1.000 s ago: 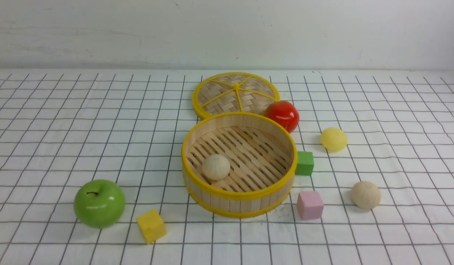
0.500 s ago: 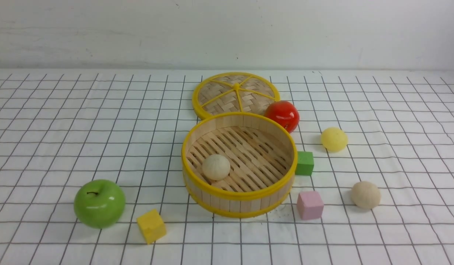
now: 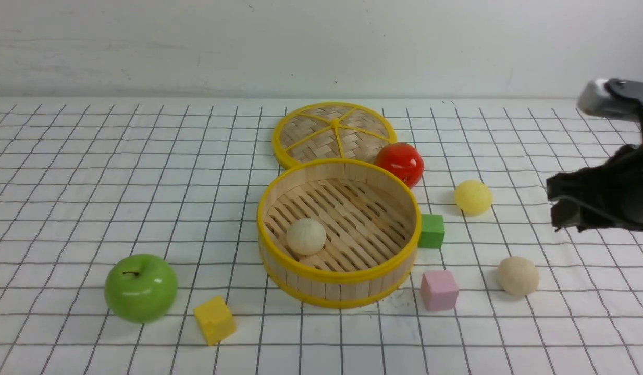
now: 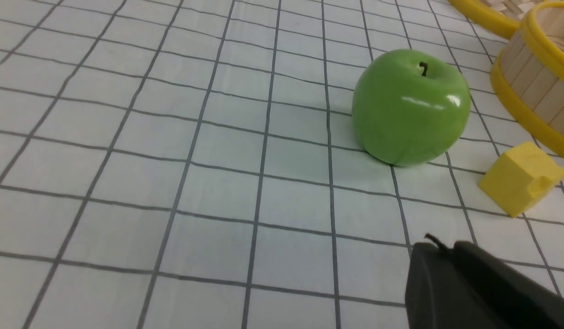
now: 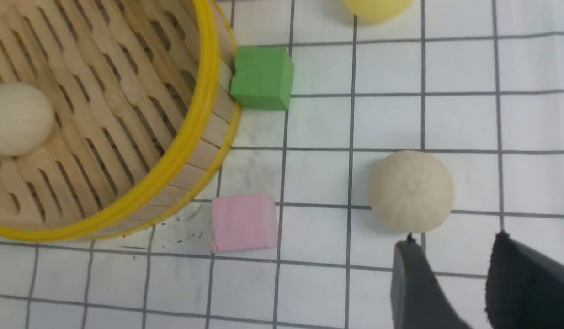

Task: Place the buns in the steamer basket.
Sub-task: Use the right arm to grab a steamed stuffed bun

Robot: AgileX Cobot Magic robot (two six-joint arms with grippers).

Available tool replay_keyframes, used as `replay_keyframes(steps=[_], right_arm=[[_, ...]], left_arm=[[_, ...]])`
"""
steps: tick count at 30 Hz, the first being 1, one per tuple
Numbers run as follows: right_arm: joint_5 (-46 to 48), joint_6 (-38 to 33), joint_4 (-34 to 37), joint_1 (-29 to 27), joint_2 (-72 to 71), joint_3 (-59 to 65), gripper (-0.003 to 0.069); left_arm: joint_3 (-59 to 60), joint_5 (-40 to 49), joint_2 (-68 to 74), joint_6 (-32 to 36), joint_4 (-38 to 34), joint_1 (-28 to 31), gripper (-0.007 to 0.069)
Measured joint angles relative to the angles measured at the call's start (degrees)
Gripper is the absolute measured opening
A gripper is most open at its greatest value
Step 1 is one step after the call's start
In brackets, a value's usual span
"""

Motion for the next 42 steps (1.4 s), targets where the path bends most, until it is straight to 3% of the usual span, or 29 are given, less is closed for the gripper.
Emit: replay_keyframes(steps=[11,30,35,36,38,42], right_arm=[[1.88,2.13,-4.42,0.00,20.66,-9.93,0.0239],[2.73,2.72,-5.02,0.00,24.47,-10.38,0.0237],[4.21,0.41,-2.33,0.00,24.47,-10.43,0.0134],[4.44,0.00,-1.68,0.00,24.47,-10.43,0.0071],[4.57,0.00,-1.55,0.00,24.47,-10.43,0.0015],[5.42,0.00,-1.55,0.00,24.47,-10.77,0.0002]], left_arm=[[0.00,0.00,0.00,0.00,0.00,0.00,0.0055],[0.00,0.06,0.00,0.00,0.00,0.00,0.0078],[0.00,0.06,0.00,0.00,0.00,0.00,0.0083],[0.00,0.06,0.00,0.00,0.00,0.00,0.0085],[0.00,0.06,0.00,0.00,0.00,0.00,0.0087],[0.00,0.06,0.00,0.00,0.00,0.00,0.0091]])
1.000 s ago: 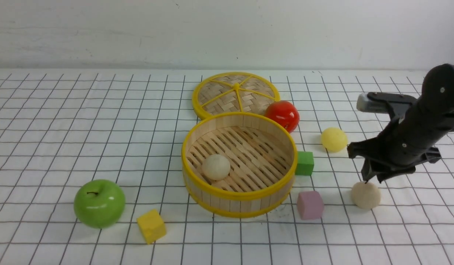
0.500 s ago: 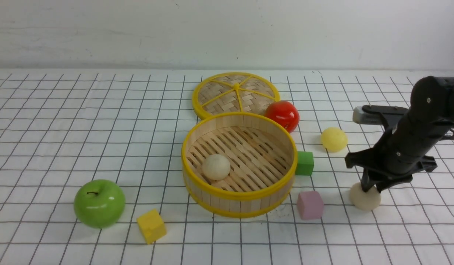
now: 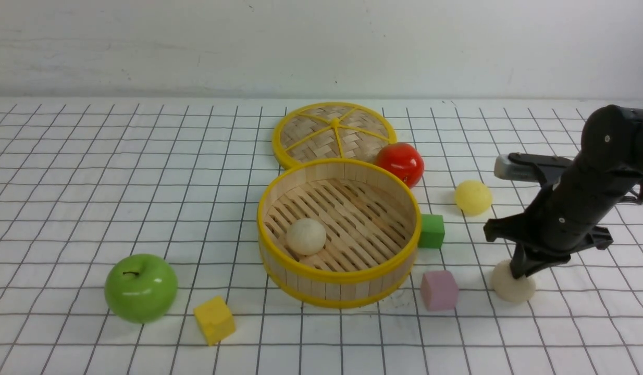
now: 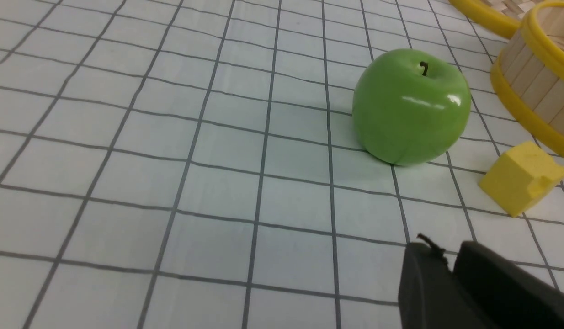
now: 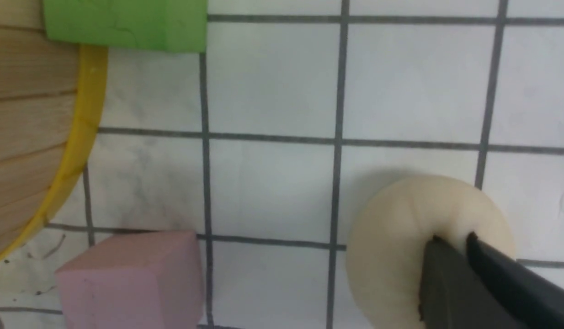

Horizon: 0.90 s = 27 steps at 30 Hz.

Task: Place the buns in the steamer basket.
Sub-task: Use the right arm to grab a steamed stuffed bun, then use the right arm to put the steamed stuffed bun into the steamer

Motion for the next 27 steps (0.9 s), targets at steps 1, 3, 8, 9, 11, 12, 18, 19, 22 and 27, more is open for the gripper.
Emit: replay_keyframes(steps=[1,3,8,9,11,12,18,19,22,27], right_arm=[[0.27,0.00,0.00,0.00,-0.05,-0.21,0.0002],[1.14,0.00,0.06,0.00,-0.40,-0.80,0.0002],[3.34,-2.26,5.09,0.11,-3.69,-5.61,0.0002],[3.34,-3.61,7.44,0.24,-4.25,-6.47,0.0002],[3.27,-6.49,11.64,0.84,-5.35,-8.18,0.0002],[3.01,-9.07,15.85,1.82,-5.80,-8.97,0.0002],[-0.30,-20.47,28.19,7.06,-4.36,-9.41,0.0002],[-2.12,-23.64,30.28,8.68,-2.62,-9.41,0.0002],[-4.37,-25.67,31.76,10.45,-0.30,-9.41,0.0004],[-8.21,-26.39,32.62,12.62,4.27,-9.41,0.0045]], left_arm=[[0.00,0.00,0.00,0.00,0.00,0.00,0.0091],[0.00,0.00,0.00,0.00,0.00,0.00,0.0092],[0.00,0.00,0.00,0.00,0.00,0.00,0.0097],[0.00,0.00,0.00,0.00,0.00,0.00,0.0099],[0.00,0.00,0.00,0.00,0.00,0.00,0.0102],[0.00,0.00,0.00,0.00,0.00,0.00,0.0103],[0.00,0.00,0.00,0.00,0.00,0.00,0.0102],[0.00,0.00,0.00,0.00,0.00,0.00,0.0102],[0.00,0.00,0.00,0.00,0.00,0.00,0.0102],[0.00,0.00,0.00,0.00,0.00,0.00,0.0102]])
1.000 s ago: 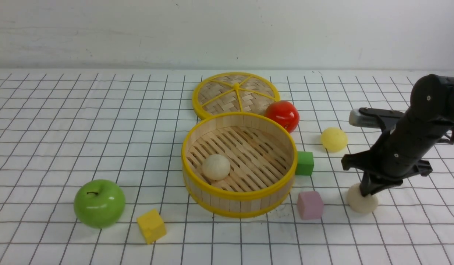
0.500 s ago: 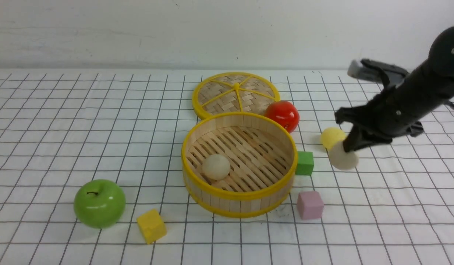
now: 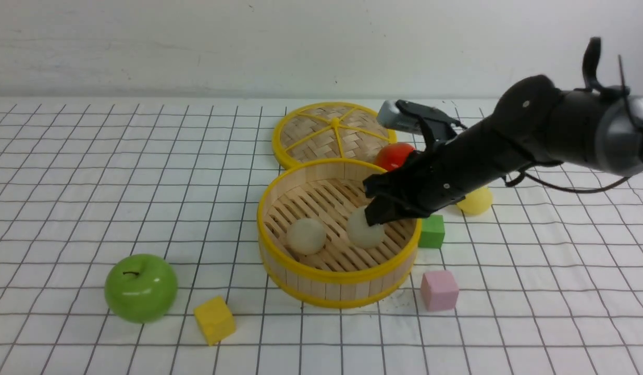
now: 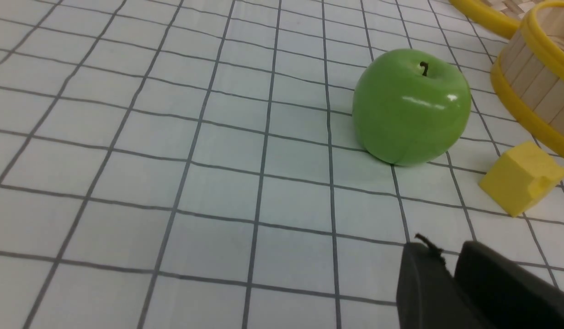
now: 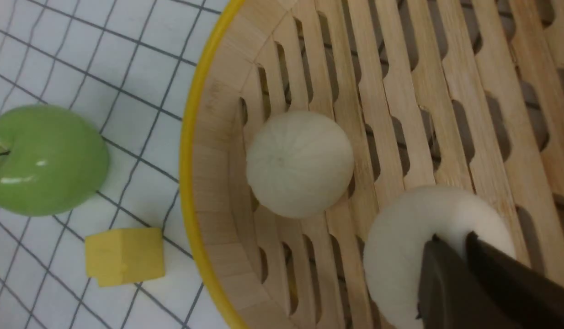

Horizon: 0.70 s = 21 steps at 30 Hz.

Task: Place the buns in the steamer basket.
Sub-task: Use the right arm to put the steamed stuffed bun into the steamer, then use the right arm to grab a steamed stuffed bun

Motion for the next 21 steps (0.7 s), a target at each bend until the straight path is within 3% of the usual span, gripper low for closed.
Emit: replay_keyframes(steps=[5,6,7,11,14,21], right_arm=[[-0.98,0.00,0.00,0.03,0.86,0.00,0.0184],[-0.98,-0.19,0.00,0.03,0.86,-0.06,0.0256],[-0.98,-0.24,0.00,0.03,0.86,-0.06,0.0264],[-0.20,-1.75,-2.84,-0.08,-0.24,-0.26,0.0405],[0.55,-1.87,-6.16,-1.22,-2.26,-0.26,0.0448],[0.87,1.28,-16.12,-6.56,-6.46,-0.37,0.0458]], left_arm=[[0.00,0.00,0.00,0.00,0.00,0.00,0.0102],[0.00,0.00,0.00,0.00,0.00,0.00,0.0106],[0.00,0.00,0.00,0.00,0.00,0.00,0.0106],[0.00,0.00,0.00,0.00,0.00,0.00,0.0112],[0.00,0.00,0.00,0.00,0.00,0.00,0.0113],[0.00,0.00,0.00,0.00,0.00,0.00,0.0122]])
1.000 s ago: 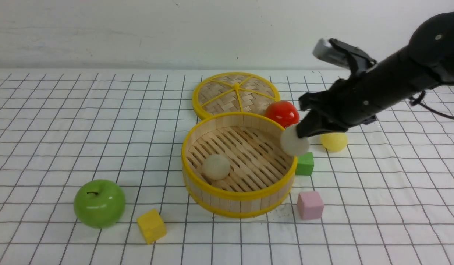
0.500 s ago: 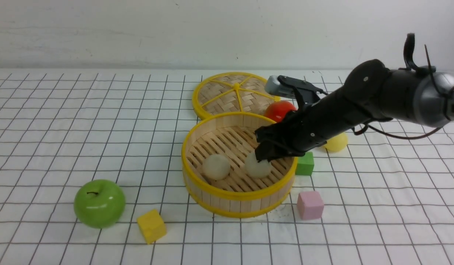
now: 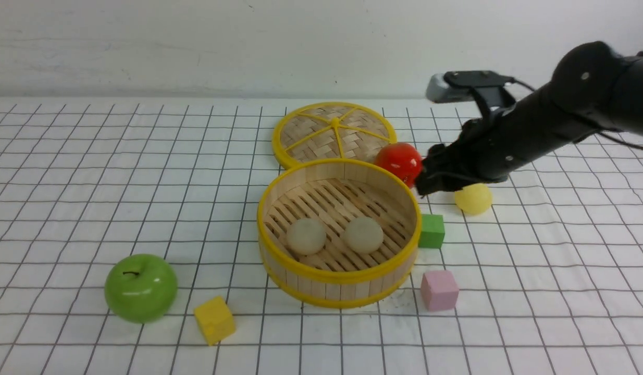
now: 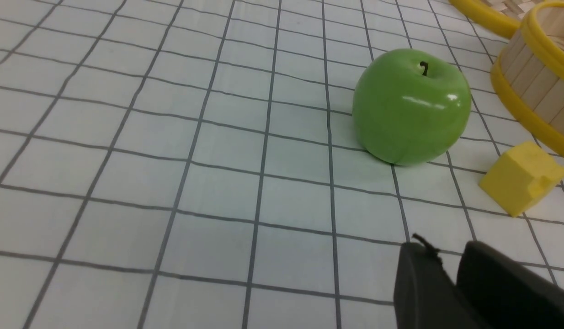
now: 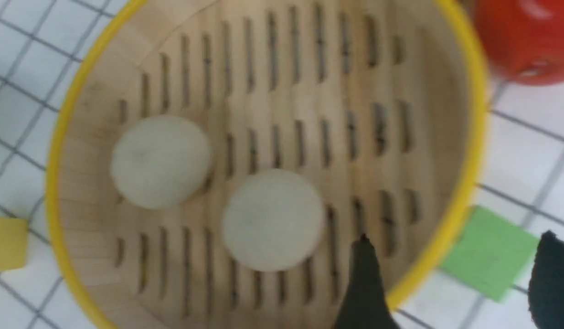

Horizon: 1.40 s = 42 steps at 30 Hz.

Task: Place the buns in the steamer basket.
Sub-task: Use the right arm to grab a steamed stuffed bun

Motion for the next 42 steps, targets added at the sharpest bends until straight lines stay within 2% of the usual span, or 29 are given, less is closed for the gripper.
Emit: replay_keyframes(steps=[1,2,3,4,5,6,7,10,21,33,40,42], right_arm=[[0.29,3.70,-4.84,-1.33,-0.40,-0.07,0.0458],[0.37,5.37,-6.82,-1.56,-0.42,-0.06,0.0460],[0.50,10.39,-12.58,-2.31,-0.29,-0.06,0.0460],[0.50,11.09,-12.58,-2.31,-0.18,-0.06,0.0460],[-0.07,16.45,-17.13,-2.77,0.44,-0.06,0.0460],[-0.19,17.72,-17.52,-2.78,0.65,-0.06,0.0460],[-1.94,21.94,-20.30,-3.05,1.67,-0.06,0.0460],[-5.67,25.49,-22.35,-3.12,3.77,-0.06,0.0460],[-21.39,26.21,-22.94,-3.12,8.30,-0.06,0.0460],[-23.94,26.29,-21.52,-4.74,11.52,-0.06,0.0452],[-24.04,26.96,-18.37,-5.95,12.82,-0.06,0.0327],[-23.90,27.02,-17.93,-5.95,13.25,-0.06,0.0249]], left_arm=[[0.00,0.00,0.00,0.00,0.00,0.00,0.0123],[0.00,0.00,0.00,0.00,0.00,0.00,0.0124],[0.00,0.00,0.00,0.00,0.00,0.00,0.0125],[0.00,0.00,0.00,0.00,0.00,0.00,0.0125],[0.00,0.00,0.00,0.00,0.00,0.00,0.0127],[0.00,0.00,0.00,0.00,0.00,0.00,0.0127],[0.00,0.00,0.00,0.00,0.00,0.00,0.0127],[0.00,0.00,0.00,0.00,0.00,0.00,0.0130],[0.00,0.00,0.00,0.00,0.00,0.00,0.0141],[0.00,0.00,0.00,0.00,0.00,0.00,0.0143],[0.00,0.00,0.00,0.00,0.00,0.00,0.0144],[0.00,0.00,0.00,0.00,0.00,0.00,0.0146]])
